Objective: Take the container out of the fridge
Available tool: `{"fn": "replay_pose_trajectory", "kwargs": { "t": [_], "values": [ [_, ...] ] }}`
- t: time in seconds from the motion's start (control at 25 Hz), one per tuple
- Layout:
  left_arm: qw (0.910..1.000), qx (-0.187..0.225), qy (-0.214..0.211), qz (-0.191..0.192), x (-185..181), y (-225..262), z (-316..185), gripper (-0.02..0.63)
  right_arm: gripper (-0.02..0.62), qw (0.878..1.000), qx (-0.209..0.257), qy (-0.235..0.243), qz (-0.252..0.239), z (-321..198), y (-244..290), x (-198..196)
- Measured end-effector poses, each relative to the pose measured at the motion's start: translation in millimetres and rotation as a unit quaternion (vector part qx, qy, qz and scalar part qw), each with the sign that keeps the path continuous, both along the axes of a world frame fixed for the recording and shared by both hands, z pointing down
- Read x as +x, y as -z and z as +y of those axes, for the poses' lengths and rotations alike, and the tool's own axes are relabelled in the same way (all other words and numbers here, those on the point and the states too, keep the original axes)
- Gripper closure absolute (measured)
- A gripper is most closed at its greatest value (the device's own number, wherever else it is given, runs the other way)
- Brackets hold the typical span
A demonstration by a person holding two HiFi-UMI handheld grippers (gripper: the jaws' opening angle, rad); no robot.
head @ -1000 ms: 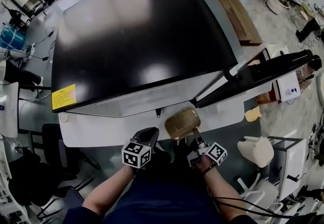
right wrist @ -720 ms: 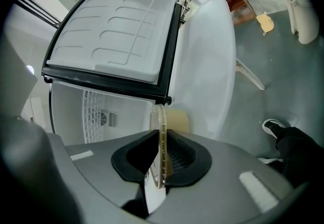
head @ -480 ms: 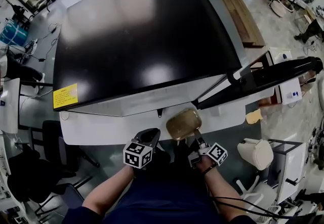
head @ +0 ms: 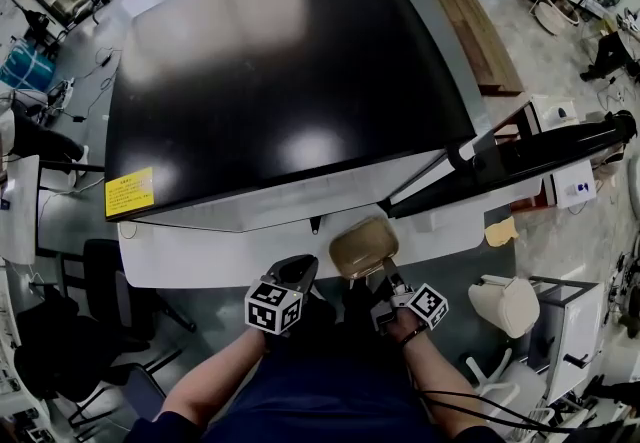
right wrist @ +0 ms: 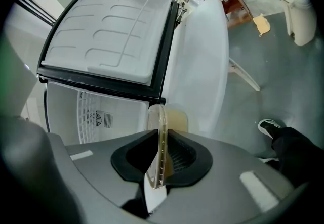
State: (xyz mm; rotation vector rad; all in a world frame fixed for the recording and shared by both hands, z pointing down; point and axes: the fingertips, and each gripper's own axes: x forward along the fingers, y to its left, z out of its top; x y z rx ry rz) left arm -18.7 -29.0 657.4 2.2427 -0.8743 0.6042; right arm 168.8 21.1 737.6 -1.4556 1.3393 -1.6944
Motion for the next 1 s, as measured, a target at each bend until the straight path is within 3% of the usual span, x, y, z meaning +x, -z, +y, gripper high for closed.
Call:
{"fn": "replay_pose_trajectory", "kwargs": {
  "t": [0.72,1.0],
  "values": [
    [1.0000,0.003,0.003,0.005,1.4,2.3,-2.5,0.581,0.439,0.999,0.000,0.015,0.046,3.9,1.9,6.2],
    [0.9997,0.015,0.014,0.010,-1.9,9.4,-9.9,0.581,0.454,0.987,-0.020,0.024,0.156,10.3,25.1,24.2]
  ]
}}
